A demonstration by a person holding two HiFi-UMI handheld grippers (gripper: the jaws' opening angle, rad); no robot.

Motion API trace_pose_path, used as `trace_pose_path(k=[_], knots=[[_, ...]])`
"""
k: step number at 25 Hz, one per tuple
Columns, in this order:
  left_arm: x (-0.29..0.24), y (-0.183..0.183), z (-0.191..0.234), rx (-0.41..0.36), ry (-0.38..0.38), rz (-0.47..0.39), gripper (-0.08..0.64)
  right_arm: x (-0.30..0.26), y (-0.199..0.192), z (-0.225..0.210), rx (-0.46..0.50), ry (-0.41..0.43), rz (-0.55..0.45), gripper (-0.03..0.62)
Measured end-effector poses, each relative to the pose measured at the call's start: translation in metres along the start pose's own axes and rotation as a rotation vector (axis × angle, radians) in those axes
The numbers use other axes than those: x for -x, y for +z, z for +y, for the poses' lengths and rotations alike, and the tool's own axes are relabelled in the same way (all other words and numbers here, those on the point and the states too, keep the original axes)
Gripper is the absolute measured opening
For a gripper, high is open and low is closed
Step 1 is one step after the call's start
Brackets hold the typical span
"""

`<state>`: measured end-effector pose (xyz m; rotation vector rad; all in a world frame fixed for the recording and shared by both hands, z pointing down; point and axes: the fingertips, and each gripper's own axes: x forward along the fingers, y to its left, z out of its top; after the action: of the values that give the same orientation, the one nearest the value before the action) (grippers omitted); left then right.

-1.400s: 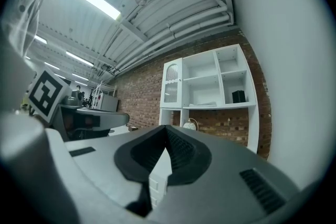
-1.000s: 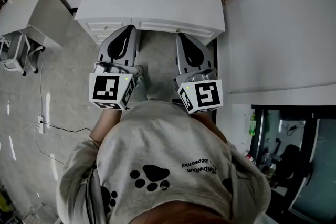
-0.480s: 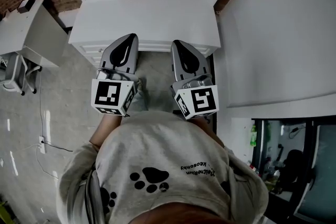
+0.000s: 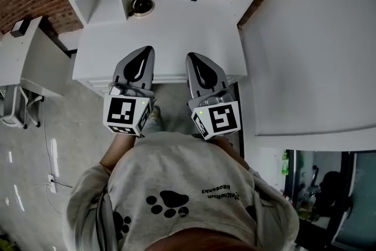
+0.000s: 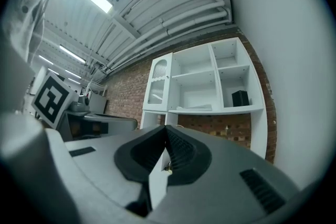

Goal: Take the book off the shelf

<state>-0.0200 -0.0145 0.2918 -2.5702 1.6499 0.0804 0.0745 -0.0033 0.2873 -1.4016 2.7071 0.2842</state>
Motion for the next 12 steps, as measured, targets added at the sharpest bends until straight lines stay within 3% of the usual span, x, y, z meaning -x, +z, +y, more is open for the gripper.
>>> trace_pose_path(k=[12], knots=[[-0.091, -0.005, 0.077, 0.014, -0.056, -0.004, 0.009, -0.113, -0.014, -0.032, 0.026, -0.027, 0.023, 0.017]])
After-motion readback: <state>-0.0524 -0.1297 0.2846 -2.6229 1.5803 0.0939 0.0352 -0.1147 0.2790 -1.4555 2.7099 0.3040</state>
